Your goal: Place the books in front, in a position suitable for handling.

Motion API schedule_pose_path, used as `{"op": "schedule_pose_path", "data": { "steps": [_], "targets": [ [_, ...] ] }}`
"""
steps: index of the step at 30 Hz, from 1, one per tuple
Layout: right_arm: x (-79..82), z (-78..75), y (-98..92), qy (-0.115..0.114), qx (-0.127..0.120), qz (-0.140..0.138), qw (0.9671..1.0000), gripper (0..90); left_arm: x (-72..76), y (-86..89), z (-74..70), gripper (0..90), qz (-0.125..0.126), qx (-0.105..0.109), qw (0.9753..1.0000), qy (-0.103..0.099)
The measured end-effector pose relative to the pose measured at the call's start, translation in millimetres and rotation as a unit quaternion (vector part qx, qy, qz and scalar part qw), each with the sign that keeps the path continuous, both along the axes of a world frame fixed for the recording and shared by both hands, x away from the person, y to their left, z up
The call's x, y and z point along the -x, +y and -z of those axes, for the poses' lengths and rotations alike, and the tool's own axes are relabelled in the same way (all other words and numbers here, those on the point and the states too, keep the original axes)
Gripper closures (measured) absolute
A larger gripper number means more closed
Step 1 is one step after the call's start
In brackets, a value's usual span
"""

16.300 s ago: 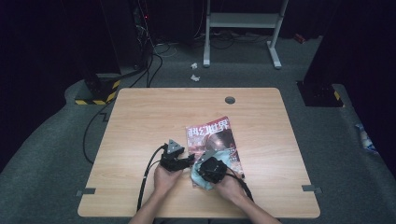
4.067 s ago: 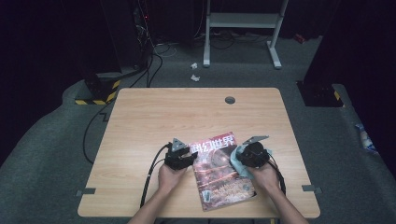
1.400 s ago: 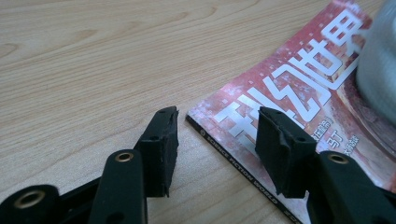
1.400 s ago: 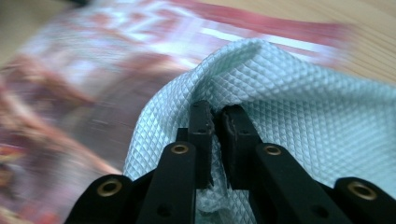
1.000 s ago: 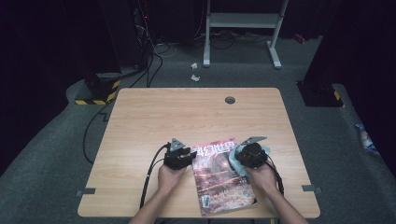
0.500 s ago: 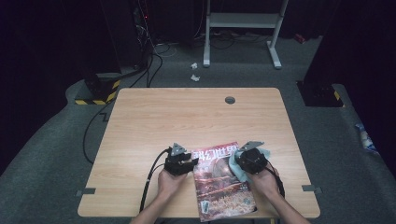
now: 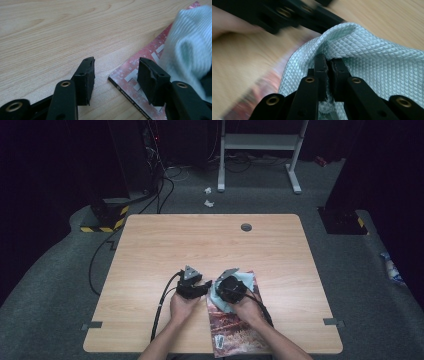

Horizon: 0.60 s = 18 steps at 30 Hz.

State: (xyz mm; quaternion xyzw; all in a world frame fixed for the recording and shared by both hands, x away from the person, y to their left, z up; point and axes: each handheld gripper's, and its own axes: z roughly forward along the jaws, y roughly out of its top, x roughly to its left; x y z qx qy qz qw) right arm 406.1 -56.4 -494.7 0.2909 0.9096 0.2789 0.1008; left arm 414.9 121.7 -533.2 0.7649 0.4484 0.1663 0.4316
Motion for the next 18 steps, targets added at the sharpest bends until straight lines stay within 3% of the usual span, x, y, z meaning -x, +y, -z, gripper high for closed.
{"op": "schedule_pose_path", "data": {
  "steps": [3,7,11,15,18],
  "targets": [
    [2.5,0.0,12.3,0.004,-0.002,-0.010,0.9999,84.1,0.5,0.4,0.1,48.4,0.000,0.003,1.0000,0.001],
    [-0.1,0.2,1.5,0.011,-0.010,-0.008,0.9999,83.8,0.8,0.4,0.2,48.7,0.001,0.002,1.0000,0.000],
    [-5.2,-0.7,-37.3,-0.007,0.008,0.035,0.9993,83.8,1.1,0.4,0.3,50.3,0.003,0.004,1.0000,0.000],
    [-12.8,-3.8,-95.0,-0.009,-0.003,0.106,0.9944,83.8,0.9,-0.1,0.6,52.0,0.004,0.008,1.0000,-0.001],
    [-15.4,-4.5,-117.4,-0.001,-0.004,0.139,0.9903,83.7,0.6,-0.5,0.7,52.0,0.005,0.008,1.0000,-0.001]
  ]
}}
